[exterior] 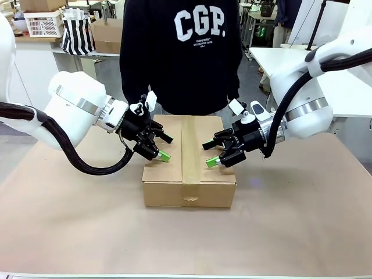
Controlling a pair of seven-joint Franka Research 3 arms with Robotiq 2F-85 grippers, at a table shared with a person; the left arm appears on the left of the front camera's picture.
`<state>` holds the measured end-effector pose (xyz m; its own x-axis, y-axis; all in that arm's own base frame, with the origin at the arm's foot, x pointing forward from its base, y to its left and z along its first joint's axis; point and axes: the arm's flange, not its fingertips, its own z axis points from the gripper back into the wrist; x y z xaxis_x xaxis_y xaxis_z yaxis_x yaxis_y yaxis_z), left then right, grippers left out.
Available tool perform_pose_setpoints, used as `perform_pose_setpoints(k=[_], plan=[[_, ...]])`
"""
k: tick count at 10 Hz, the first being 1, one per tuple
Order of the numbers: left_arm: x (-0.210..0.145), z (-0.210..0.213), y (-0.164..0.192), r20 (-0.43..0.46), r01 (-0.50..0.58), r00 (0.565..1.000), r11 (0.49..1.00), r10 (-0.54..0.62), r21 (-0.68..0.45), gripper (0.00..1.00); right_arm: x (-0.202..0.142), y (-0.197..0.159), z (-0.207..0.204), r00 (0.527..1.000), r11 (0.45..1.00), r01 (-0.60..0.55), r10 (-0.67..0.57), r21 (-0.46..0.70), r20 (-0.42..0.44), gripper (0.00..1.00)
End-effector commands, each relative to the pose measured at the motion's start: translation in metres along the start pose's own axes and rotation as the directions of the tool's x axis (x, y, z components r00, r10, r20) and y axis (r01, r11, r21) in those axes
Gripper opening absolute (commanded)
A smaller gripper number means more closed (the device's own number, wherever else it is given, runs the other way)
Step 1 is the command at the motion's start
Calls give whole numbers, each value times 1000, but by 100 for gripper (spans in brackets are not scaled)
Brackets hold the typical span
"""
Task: Pack the gift set into the box.
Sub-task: Press and hold the closed box until the human finishes sealing it.
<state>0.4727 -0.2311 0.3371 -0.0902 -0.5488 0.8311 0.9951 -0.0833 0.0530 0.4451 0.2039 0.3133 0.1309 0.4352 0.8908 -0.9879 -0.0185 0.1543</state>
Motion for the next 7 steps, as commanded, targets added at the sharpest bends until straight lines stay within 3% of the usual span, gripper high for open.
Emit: perform_pose_setpoints(k=[1,4,5,7], plan=[[-2,-1,-1,-10,4,1000,1000,-4,-3,100,-3,0,-1,1000,1000,4,-4,-1,-4,100],[0,0,0,0,0,1000,1000,0,0,100,0,0,0,1000,1000,0,0,0,0,100],[7,1,4,74,-75,994,993,82,-96,100,12,-2,0,999,999,31,-31,36,19,100],[44,19,4,300,-176,916,939,266,-294,100,50,5,22,973,958,216,-226,189,35,100]])
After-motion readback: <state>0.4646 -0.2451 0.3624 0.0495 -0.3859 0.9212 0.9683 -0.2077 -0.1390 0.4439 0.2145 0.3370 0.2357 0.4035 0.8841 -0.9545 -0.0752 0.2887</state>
